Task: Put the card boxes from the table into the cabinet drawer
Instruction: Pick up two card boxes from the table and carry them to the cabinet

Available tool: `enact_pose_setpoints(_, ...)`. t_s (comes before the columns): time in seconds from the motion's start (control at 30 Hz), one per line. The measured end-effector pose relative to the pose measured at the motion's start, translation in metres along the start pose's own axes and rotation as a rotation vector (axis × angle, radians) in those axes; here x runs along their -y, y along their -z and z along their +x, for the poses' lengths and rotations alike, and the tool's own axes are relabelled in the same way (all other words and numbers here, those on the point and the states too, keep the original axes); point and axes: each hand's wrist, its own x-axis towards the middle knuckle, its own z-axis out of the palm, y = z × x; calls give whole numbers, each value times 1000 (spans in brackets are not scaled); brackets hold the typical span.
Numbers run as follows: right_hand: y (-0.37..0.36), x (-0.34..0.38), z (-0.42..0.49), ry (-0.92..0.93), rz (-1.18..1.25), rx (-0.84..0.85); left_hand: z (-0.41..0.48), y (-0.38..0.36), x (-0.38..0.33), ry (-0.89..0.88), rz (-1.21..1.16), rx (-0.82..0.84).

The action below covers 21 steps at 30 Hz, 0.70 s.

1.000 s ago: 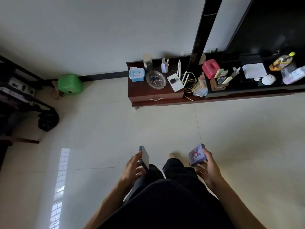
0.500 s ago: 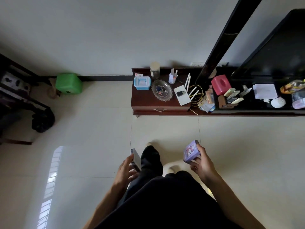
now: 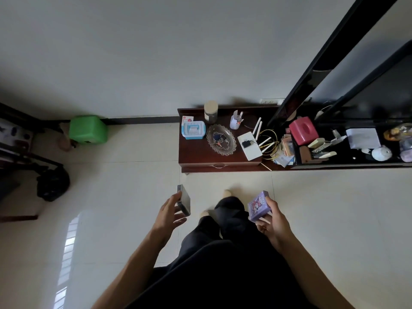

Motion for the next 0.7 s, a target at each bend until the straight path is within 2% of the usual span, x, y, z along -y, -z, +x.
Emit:
enact_pose_setpoints(0.3, -22, 94, 63, -53, -48, 43, 44, -53, -51, 108, -34, 15)
enact_pose_setpoints(0.53, -57, 144, 115, -115, -123, 118, 86, -85, -89, 96, -27, -80)
enact_pose_setpoints(0.7, -96, 157, 171, -69, -245, 189, 148, -82, -92, 123, 49, -156)
